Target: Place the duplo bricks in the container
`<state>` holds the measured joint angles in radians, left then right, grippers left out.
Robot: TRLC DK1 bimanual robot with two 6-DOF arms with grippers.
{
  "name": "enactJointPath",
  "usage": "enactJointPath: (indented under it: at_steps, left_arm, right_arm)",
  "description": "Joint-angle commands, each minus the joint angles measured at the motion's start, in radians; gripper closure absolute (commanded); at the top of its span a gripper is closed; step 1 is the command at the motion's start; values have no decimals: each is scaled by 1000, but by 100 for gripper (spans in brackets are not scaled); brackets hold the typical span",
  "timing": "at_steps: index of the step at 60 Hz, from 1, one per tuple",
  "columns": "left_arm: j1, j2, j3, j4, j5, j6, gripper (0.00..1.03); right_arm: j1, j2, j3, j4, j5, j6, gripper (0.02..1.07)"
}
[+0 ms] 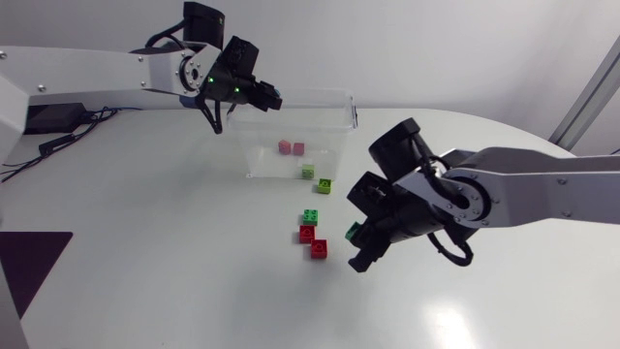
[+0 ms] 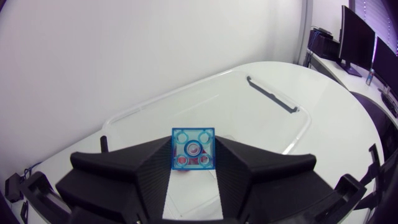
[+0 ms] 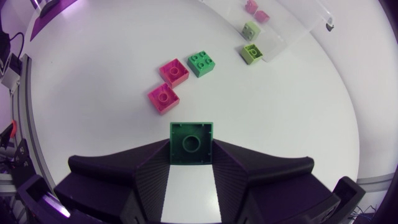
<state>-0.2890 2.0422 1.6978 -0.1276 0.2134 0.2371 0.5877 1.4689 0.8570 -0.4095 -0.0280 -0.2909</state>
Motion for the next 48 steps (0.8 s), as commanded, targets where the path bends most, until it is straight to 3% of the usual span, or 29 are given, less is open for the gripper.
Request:
enactJointPath:
  at_steps: [1,7,16,28,34,48]
  left_arm:
    - [8,64,63,25,-19,-25,77]
    - [14,113,105,23,-22,-27,71]
    - [21,133,118,19,-22,-35,33]
    - [27,55,62,19,-22,-22,10]
    - [25,-8,5,20,-22,-21,6]
    - [7,-234,-227,-10,1,37,6]
  right_arm:
    - [-11,-33,22,-40,10,9,80]
    - [-25,-58,56,-69,11,9,80]
    - [-52,-78,112,-89,11,9,80]
    - [-81,-36,228,-91,10,13,80]
    - [-98,13,295,-87,7,18,80]
    - [-147,149,456,-51,-10,35,80]
